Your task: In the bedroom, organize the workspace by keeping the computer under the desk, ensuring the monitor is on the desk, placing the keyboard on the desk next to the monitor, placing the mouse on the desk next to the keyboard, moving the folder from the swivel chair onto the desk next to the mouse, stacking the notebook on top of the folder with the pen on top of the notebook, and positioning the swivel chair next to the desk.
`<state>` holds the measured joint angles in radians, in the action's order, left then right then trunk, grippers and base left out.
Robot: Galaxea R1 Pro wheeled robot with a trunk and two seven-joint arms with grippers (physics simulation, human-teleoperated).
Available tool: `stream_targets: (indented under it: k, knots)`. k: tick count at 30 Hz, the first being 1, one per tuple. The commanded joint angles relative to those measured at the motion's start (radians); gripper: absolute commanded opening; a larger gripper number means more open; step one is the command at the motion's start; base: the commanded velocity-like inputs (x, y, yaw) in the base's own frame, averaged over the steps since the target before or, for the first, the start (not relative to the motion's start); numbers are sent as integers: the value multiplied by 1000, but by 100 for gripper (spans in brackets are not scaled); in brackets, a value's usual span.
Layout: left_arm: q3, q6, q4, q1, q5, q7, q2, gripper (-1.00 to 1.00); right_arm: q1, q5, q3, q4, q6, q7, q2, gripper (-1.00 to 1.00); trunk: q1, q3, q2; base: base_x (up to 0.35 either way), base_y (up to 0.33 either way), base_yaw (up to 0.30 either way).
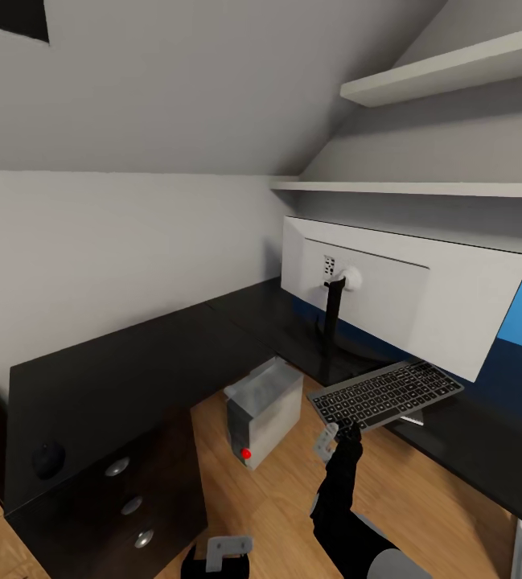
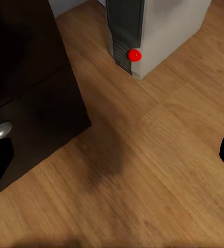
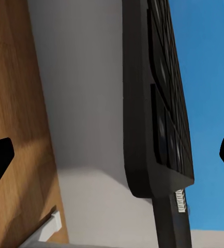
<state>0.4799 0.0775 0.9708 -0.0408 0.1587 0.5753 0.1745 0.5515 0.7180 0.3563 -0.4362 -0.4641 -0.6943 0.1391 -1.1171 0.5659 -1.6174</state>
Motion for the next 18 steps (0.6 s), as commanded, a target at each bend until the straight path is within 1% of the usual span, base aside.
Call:
stream_targets:
  k: [1, 8, 13, 18]
  knots:
    - [2, 5, 1, -1, 2, 6, 0, 100, 1, 4, 3, 1, -8, -2, 0, 100, 0, 1, -1, 0, 0, 0]
    - [2, 5, 0, -1, 2, 6, 0, 100, 1, 5, 3, 1, -8, -2, 0, 100, 0, 1, -1, 7, 0, 0]
    - [2, 5, 0, -1, 2, 6, 0, 100, 1, 5, 3, 1, -8, -2, 0, 100, 0, 1, -1, 176, 26, 0]
    - [2, 5, 0, -1, 2, 6, 0, 100, 1, 5, 3, 1, -8, -2, 0, 100, 0, 1, -1, 57, 7, 0]
